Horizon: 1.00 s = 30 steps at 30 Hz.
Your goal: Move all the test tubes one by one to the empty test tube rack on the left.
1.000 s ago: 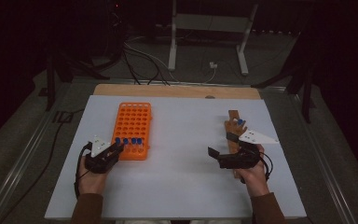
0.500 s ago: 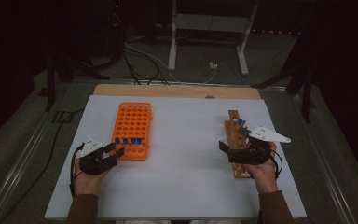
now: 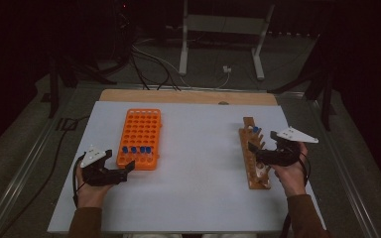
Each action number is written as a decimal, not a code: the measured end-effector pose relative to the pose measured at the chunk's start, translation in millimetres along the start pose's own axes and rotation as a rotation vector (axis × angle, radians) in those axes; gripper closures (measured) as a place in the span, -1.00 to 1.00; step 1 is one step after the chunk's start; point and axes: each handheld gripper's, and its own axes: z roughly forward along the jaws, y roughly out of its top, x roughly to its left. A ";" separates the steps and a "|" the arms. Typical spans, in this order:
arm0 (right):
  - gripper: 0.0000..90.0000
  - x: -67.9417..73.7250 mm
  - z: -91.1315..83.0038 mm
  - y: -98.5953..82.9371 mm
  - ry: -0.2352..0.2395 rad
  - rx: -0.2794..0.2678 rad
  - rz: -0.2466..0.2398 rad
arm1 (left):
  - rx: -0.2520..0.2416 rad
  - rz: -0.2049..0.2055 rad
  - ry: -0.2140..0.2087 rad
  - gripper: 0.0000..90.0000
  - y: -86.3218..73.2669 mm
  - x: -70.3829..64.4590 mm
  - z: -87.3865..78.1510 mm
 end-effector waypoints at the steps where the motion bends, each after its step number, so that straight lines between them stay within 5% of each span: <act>1: -0.94 -2.7 3.0 -0.1 0.002 0.007 0.000 | 0.000 0.000 0.005 -0.99 0.1 -0.4 0.3; 6: -0.79 -10.8 19.7 0.5 0.021 0.050 -0.010 | 0.001 0.009 -0.002 -0.99 -0.2 -1.0 1.1; 10: -0.56 -15.3 34.7 0.3 -0.011 0.093 -0.019 | 0.012 0.021 0.009 -0.99 -0.8 -2.5 2.3; 13: -0.19 -19.1 43.0 -1.0 -0.049 0.115 -0.020 | 0.010 0.019 0.007 -0.99 -0.8 -2.7 2.4; 22: 0.65 -23.3 51.0 -0.9 -0.050 0.105 -0.033 | 0.017 0.015 0.002 -0.99 -1.0 -2.7 2.9; 30: 0.71 -21.1 56.2 2.0 -0.069 0.103 -0.066 | 0.023 0.016 -0.002 -0.99 -1.3 -3.6 4.4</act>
